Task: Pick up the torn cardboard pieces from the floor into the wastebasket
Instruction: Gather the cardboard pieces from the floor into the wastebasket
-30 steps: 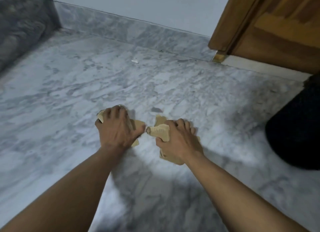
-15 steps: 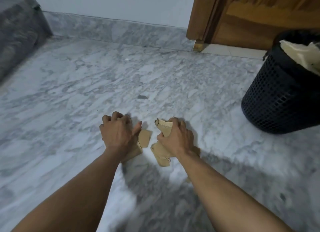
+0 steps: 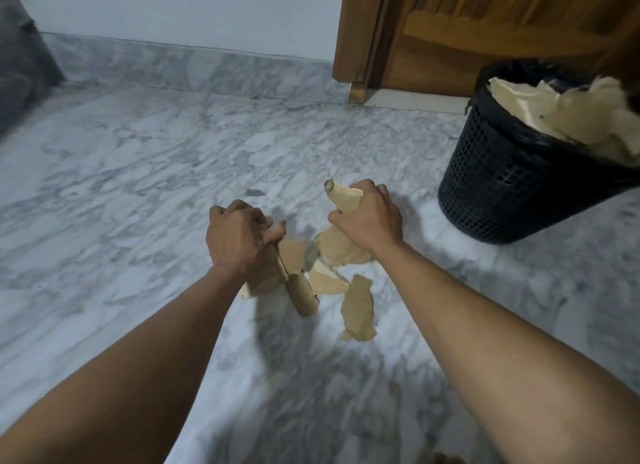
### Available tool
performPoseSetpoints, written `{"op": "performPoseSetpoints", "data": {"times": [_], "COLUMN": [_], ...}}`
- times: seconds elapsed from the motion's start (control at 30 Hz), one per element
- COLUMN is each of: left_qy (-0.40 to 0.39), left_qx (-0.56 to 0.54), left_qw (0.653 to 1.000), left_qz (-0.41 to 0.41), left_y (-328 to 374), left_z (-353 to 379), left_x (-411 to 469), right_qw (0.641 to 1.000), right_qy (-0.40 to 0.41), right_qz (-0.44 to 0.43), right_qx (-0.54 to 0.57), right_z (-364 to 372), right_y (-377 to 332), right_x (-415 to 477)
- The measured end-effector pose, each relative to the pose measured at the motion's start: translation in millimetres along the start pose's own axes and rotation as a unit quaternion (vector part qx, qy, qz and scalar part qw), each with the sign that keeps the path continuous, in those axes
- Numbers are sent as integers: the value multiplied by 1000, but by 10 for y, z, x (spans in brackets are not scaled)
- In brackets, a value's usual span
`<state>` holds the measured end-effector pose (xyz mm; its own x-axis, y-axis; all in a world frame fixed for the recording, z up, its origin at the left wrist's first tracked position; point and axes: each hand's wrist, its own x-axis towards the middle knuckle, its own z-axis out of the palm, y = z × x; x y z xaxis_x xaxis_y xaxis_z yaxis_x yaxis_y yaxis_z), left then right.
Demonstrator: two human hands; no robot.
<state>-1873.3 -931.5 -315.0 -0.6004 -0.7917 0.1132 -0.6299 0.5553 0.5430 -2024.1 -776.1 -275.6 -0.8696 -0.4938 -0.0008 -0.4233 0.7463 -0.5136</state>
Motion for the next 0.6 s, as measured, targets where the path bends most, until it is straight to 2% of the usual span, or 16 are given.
{"op": "performPoseSetpoints", "data": {"times": [0.17,0.3,0.43,0.53,0.6], "left_qy": [14,43,67,88,74], "left_qx": [-41,-122,-184,-190,-218], "left_qw": [999,990,978,971,963], "left_qz": [17,48,71,112,139], "left_y": [305,764,1686,2533,3139], "left_z": [-89,-252,-555,-702,-692], "left_x": [61,296,665,879,944], "right_qw": [999,996,986,973,966], "right_qy": [11,50,136,219,247], "right_qz": [-8,-35,-50,-13,17], "right_qx": [-39,-71,-85,-76,-81], "right_z": [-381,-1114,-2162,-2889,-3222], "right_y": [76,-15,-87,112,372], "right_x": [-16,235,609,847,985]}}
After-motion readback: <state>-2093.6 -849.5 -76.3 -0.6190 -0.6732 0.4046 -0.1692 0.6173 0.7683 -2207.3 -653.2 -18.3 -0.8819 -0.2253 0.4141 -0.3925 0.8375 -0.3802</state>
